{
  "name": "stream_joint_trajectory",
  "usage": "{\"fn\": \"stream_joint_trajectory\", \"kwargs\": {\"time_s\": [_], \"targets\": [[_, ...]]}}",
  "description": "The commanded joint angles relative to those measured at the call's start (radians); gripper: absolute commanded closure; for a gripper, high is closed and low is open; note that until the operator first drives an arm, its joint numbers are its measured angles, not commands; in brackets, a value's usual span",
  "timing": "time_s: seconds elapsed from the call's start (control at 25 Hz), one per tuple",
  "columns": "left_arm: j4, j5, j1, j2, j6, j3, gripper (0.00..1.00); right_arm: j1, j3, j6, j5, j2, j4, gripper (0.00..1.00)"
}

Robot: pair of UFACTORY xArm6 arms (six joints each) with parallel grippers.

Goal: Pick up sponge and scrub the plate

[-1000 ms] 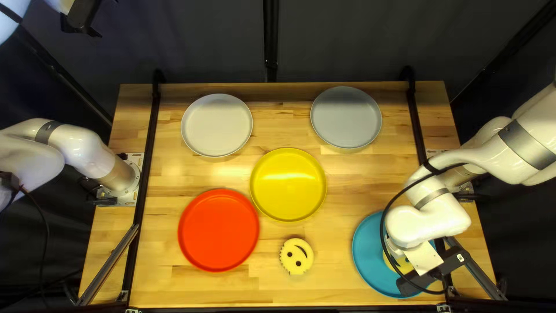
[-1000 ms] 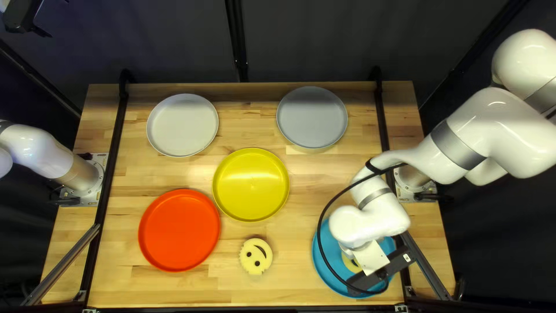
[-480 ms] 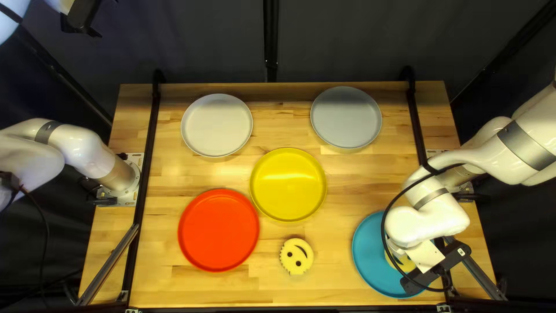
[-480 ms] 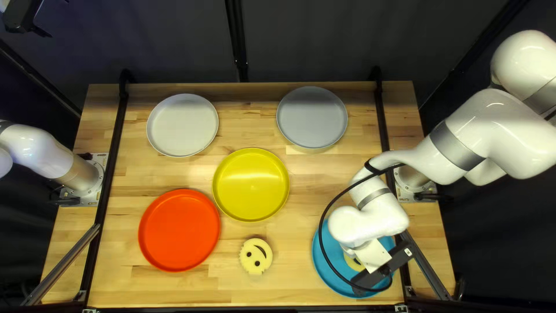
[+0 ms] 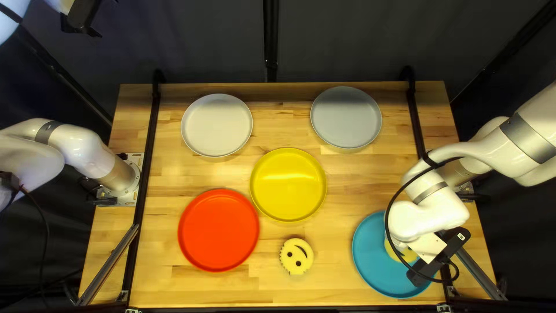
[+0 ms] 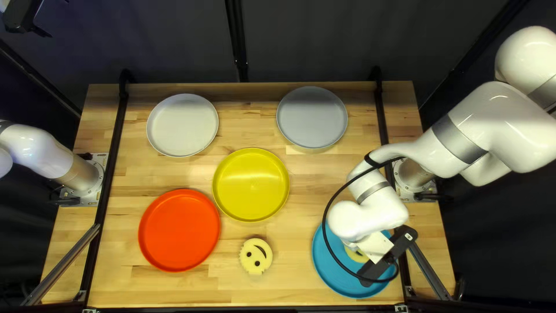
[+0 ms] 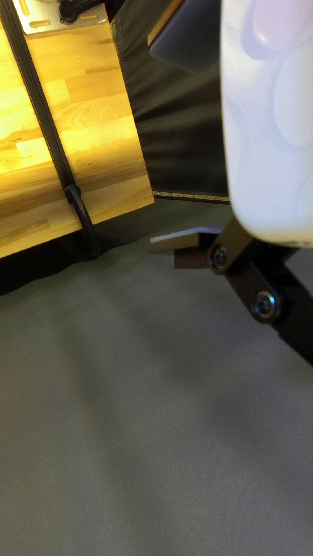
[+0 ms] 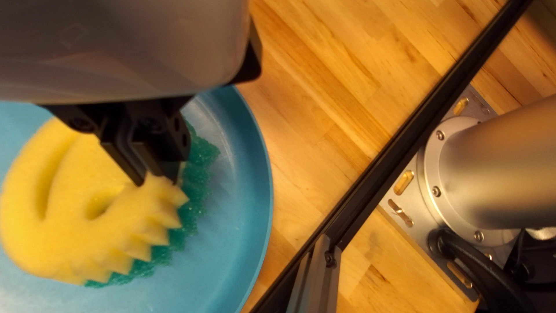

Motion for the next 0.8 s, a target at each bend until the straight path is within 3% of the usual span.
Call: {"fn": "stream_joint_trajectory", "kwargs": {"time_s": [0.04, 0.48, 0.8], "targets": [[0.000, 0.000, 0.000, 0.000, 0.000, 0.000, 0.00, 0.045, -0.026, 0.004, -0.019, 0.040, 0.014, 1.00], [0.000, 0.000, 0.000, 0.000, 0.000, 0.000, 0.00, 0.095, -0.097, 0.021, -0.019, 0.112, 0.020, 1.00], [0.000, 0.000, 0.000, 0.000, 0.000, 0.000, 0.00, 0.034, 0.005, -0.010, -0.040, 0.030, 0.007, 1.00]]}}
